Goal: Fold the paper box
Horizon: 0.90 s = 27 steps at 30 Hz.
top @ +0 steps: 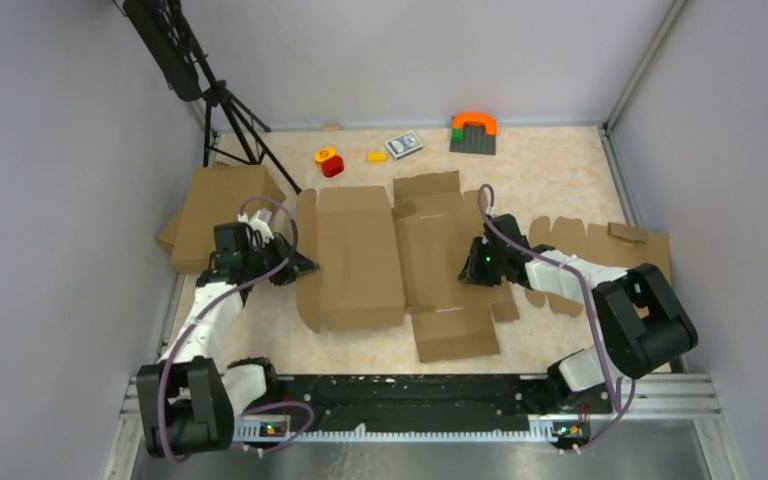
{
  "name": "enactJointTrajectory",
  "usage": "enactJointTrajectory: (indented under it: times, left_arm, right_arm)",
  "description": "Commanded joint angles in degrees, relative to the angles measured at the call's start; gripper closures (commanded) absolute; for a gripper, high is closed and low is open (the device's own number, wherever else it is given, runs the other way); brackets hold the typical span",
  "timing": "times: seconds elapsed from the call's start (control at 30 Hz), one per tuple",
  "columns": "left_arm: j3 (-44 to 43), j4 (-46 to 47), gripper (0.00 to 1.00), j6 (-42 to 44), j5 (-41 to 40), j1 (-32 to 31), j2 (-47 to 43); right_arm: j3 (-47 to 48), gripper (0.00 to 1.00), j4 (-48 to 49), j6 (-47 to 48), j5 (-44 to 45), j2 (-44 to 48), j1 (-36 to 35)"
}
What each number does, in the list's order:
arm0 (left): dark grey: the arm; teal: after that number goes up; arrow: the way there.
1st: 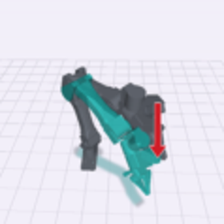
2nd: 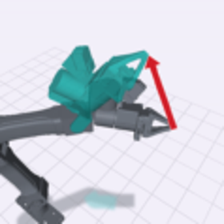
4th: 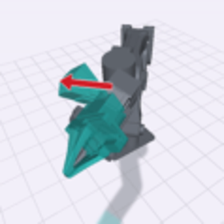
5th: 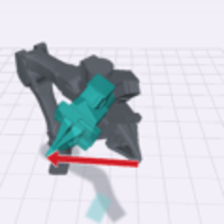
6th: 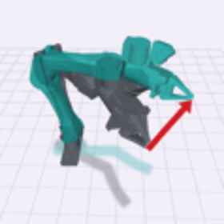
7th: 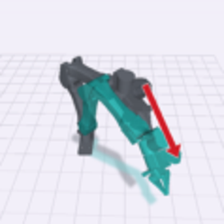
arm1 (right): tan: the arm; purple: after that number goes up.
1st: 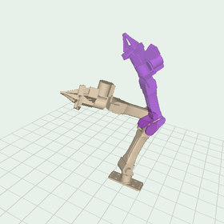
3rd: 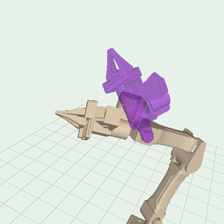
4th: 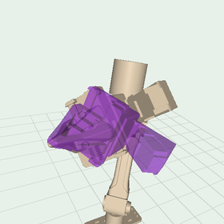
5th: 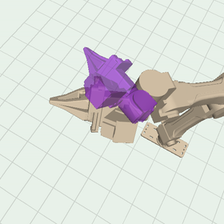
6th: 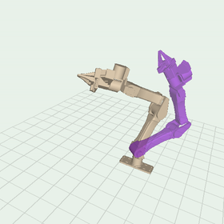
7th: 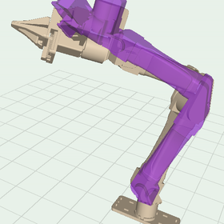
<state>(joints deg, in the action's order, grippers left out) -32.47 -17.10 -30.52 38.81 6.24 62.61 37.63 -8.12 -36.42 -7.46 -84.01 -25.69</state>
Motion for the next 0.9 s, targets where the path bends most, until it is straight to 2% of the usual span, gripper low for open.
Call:
enactJointTrajectory:
  times: [0.0,0.4,0.63,0.73,0.87]
  left_arm:
    - [-2.7,-0.5,0.85,1.1,2.5,-0.8,-2.5]
    - [-6.1,0.0,0.88,0.2,7.3,-2.0,-1.9]
    - [-11.5,-4.3,0.94,3.7,7.9,-1.9,1.2]
    - [-13.6,-6.8,0.96,5.3,7.3,-1.8,1.2]
    - [-15.3,-8.3,0.96,6.8,6.9,-1.9,1.4]
  right_arm:
    - [-0.2,0.77,-3.6,1.3,0.9,-0.8,0.0]
    - [-1.6,0.79,-0.3,-0.3,-3.2,-1.5,-0.3]
    - [0.1,0.79,0.3,-3.3,-3.1,-1.7,-5.6]
    - [1.5,0.76,-1.5,-3.1,-3.0,-0.4,-6.0]
    - [3.7,0.67,-5.7,-0.9,-1.2,4.1,-5.6]
